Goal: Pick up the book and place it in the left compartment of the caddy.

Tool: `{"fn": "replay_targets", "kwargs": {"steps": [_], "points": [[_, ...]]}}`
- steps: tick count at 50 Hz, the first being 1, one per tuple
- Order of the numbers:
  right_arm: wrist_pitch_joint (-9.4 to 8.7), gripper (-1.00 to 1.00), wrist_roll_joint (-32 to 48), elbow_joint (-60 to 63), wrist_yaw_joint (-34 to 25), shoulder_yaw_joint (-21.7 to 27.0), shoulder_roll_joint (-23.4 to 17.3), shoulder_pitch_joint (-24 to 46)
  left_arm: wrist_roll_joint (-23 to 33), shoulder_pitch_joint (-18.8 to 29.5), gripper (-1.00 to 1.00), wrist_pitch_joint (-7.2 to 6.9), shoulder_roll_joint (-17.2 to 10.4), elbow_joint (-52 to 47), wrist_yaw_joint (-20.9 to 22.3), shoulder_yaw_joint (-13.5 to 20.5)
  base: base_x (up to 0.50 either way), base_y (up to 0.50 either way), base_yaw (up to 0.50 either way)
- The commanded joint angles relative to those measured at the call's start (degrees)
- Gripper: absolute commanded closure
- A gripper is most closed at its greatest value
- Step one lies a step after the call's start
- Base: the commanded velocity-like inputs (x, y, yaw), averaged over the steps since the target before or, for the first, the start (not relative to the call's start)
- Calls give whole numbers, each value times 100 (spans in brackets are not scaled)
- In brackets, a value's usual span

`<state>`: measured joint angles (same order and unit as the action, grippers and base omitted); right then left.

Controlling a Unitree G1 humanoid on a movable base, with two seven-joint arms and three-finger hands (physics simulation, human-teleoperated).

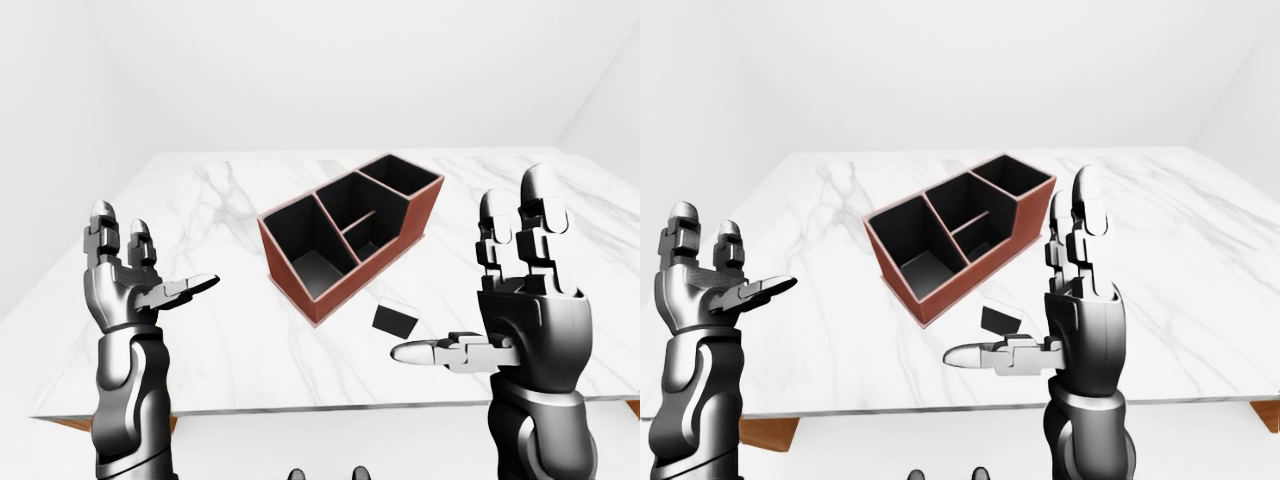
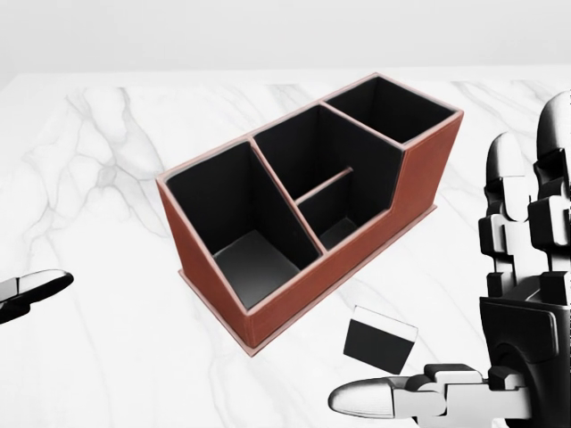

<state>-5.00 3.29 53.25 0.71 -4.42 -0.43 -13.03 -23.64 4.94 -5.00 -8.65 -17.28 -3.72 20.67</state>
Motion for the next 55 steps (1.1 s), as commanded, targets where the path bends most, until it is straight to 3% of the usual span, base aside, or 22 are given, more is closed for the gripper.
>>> {"fn": "replay_targets", "kwargs": {"steps": [1,21,36,41,45,47,49,53,55], "points": [[0,-100,18,-212,84,-3,7,63,296,-106,-100,0,122,133,-30,-275,50,21,0],[0,-100,-202,-310,111,120,74,106,281,-95,-100,0,115,106,-30,-260,50,13,0],[0,-100,-104,-158,51,-105,-100,-238,309,-145,-100,0,147,-80,25,-290,0,0,0],[0,-100,-25,665,-217,197,-159,-306,282,-160,-100,0,151,-180,11,-271,0,0,0],[0,-100,469,674,-573,45,-280,-684,265,-184,-100,0,161,-256,19,-266,0,0,0],[0,-100,745,674,-1029,375,-103,-1089,226,-198,-100,0,155,-339,25,-238,0,0,0],[0,-100,1216,673,-1688,679,399,-1264,205,-215,-100,0,158,-386,35,-218,0,0,0],[0,-100,3193,675,-4028,1553,2043,-943,175,-224,-100,0,162,-453,34,-194,0,0,0],[0,-100,3959,675,-4071,2127,2043,-500,180,-226,-100,0,166,-463,32,-194,0,0,0]]}}
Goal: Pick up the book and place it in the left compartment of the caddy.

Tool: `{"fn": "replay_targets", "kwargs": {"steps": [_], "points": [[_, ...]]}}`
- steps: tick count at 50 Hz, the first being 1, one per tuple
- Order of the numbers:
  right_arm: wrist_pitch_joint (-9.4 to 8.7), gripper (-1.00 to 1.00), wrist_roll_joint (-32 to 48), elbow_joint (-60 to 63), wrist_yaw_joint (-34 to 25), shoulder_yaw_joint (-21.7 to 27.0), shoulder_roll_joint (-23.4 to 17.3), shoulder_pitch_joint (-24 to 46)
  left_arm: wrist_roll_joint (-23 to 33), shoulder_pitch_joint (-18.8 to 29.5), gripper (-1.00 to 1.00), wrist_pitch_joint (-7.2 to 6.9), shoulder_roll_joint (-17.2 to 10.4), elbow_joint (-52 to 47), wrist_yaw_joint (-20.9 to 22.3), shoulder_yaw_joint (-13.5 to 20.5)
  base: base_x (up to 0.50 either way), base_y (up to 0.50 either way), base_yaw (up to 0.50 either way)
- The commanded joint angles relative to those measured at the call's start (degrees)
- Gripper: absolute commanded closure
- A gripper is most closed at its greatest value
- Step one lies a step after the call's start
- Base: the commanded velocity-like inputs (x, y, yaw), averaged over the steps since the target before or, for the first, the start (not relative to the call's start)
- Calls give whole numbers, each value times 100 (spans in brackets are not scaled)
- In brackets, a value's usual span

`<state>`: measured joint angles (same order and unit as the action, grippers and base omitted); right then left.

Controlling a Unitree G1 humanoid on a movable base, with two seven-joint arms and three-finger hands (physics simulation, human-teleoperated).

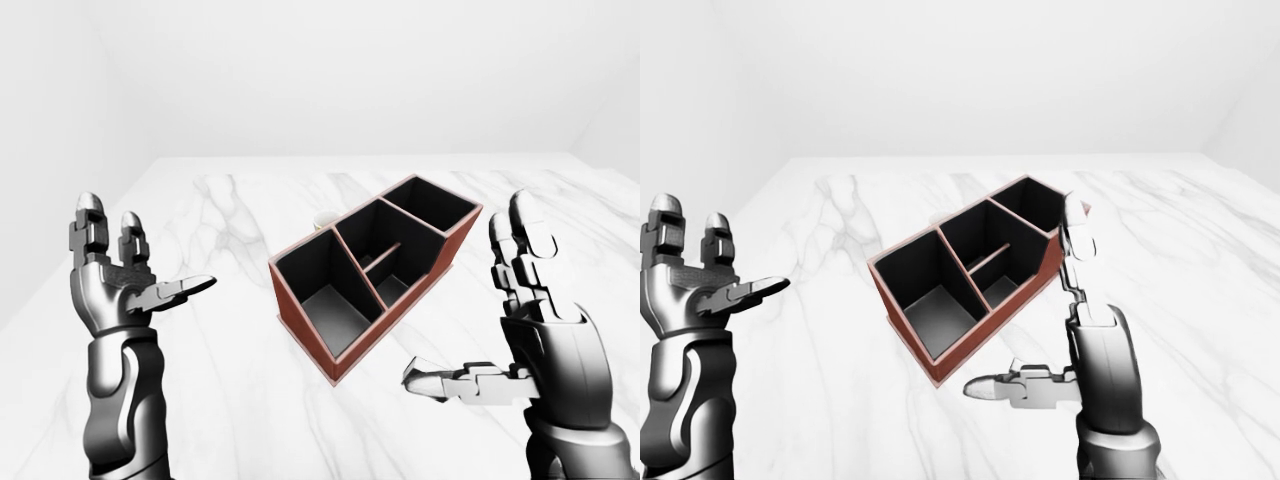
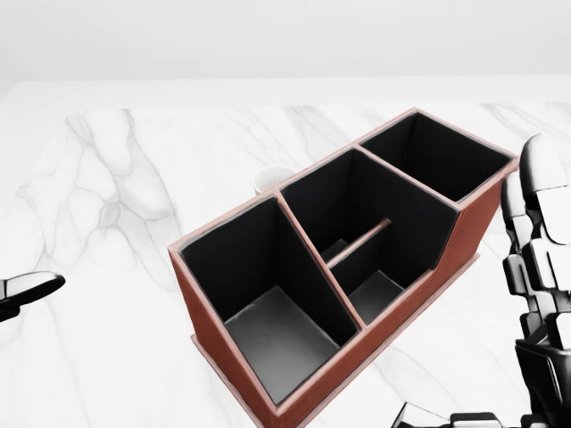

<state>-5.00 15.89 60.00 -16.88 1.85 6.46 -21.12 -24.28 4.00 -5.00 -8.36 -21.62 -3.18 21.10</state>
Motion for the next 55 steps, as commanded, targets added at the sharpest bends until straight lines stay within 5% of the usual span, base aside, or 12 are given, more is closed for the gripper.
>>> {"fn": "replay_targets", "kwargs": {"steps": [1,21,55], "points": [[0,-100,2935,0,-2312,1737,1354,477,245,-130,-100,0,138,-25,-20,-239,0,0,0],[0,-100,3446,0,-2312,3357,1354,1508,261,-94,-100,0,122,98,1,-248,0,0,0],[0,-100,4076,0,-2312,3586,1354,1106,171,-32,-100,0,52,48,-55,-168,0,0,0]]}}
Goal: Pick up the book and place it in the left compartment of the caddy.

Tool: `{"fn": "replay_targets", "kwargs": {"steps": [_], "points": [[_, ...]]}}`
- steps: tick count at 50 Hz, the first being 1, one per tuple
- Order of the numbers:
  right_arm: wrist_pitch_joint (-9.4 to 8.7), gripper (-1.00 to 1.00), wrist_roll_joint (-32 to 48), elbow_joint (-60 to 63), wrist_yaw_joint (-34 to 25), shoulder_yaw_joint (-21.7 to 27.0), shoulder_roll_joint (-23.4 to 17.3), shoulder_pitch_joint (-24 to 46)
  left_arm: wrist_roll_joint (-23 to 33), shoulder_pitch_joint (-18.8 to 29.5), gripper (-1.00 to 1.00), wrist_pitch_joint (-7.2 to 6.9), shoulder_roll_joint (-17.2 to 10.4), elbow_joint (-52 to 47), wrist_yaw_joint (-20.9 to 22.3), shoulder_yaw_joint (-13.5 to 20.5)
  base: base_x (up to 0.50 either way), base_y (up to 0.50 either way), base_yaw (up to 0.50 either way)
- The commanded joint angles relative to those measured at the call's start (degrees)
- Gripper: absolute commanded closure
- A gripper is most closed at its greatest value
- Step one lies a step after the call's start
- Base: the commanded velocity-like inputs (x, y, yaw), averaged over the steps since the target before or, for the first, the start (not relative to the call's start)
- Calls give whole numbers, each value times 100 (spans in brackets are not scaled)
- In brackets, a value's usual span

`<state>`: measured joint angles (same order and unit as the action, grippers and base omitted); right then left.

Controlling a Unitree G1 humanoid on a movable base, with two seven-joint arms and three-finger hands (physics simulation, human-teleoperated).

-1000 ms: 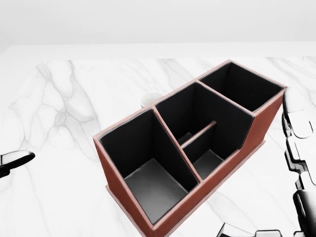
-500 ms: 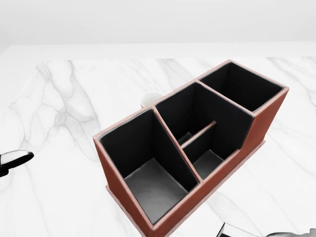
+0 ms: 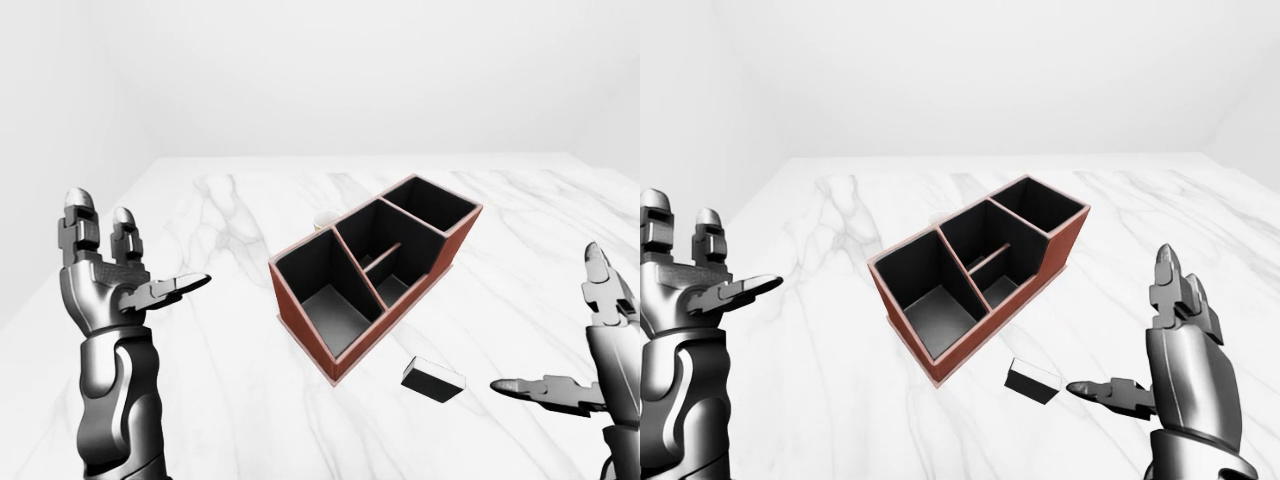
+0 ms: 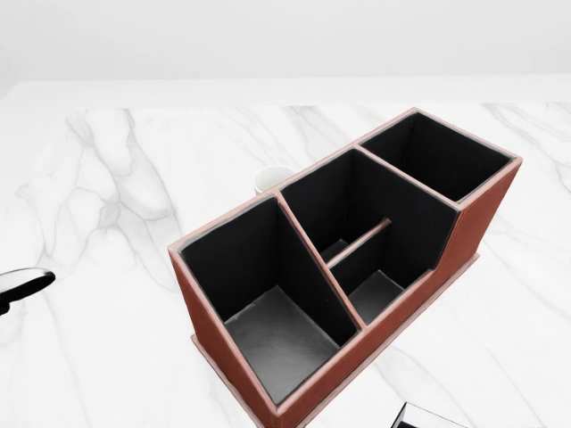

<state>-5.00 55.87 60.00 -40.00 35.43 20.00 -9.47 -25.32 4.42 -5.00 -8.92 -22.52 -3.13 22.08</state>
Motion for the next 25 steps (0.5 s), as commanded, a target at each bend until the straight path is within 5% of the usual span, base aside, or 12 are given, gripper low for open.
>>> {"fn": "replay_targets", "kwargs": {"steps": [1,10,25], "points": [[0,-100,117,0,0,248,0,-43,273,-79,-100,0,111,124,-63,-268,0,0,0],[0,-100,582,0,0,-698,0,-514,300,-76,-100,0,125,157,-60,-282,0,0,0],[0,-100,999,-93,0,-2262,-1342,-801,336,-77,-100,0,126,196,-62,-316,0,0,0]]}}
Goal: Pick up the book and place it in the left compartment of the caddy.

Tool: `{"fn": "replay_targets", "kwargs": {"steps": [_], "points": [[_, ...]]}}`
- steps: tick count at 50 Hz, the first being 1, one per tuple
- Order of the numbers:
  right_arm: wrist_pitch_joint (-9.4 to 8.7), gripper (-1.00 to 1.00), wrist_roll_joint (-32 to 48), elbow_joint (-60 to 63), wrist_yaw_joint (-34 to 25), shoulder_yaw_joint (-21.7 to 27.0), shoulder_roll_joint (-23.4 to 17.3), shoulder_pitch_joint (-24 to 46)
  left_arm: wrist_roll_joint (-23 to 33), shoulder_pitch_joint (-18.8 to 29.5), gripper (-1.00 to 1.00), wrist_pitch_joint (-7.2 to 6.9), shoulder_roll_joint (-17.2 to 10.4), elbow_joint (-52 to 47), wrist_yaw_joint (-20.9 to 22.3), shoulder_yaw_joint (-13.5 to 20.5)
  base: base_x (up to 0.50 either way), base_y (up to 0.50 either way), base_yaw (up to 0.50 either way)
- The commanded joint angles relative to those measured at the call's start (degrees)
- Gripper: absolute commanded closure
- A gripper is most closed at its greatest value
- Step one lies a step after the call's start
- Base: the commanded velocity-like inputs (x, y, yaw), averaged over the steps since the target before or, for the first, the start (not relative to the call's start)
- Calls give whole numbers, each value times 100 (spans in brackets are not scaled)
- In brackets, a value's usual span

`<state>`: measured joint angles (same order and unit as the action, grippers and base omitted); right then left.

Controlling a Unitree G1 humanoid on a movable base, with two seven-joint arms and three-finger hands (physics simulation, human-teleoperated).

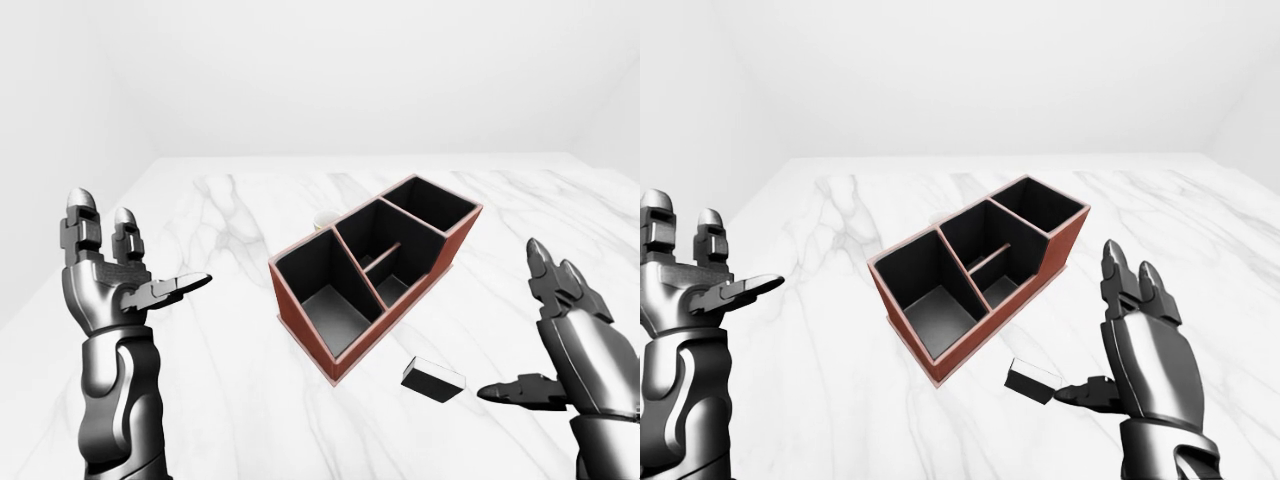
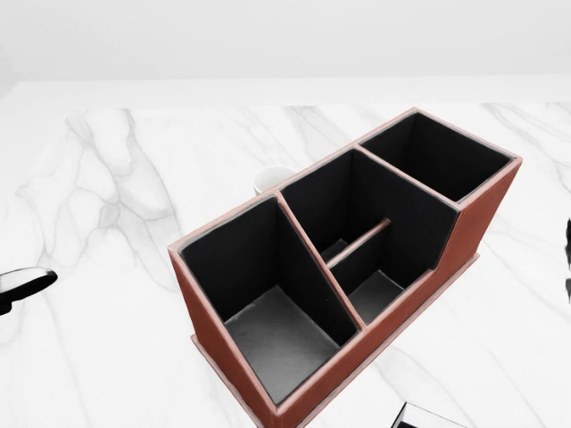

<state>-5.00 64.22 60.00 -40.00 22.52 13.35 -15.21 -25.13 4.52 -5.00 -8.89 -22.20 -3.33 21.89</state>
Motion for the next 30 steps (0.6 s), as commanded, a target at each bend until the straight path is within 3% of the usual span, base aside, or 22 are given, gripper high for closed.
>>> {"fn": "replay_targets", "kwargs": {"steps": [1,16,30], "points": [[0,-100,197,-83,0,-1043,-744,-221,309,-90,-100,0,126,167,-33,-293,0,0,0],[0,-100,-634,-618,0,-1008,-1151,-221,310,-87,-100,0,128,189,-30,-298,0,0,0],[0,-100,-1602,-1039,0,-845,-1161,-502,292,-97,-100,0,124,174,-28,-279,0,0,0]]}}
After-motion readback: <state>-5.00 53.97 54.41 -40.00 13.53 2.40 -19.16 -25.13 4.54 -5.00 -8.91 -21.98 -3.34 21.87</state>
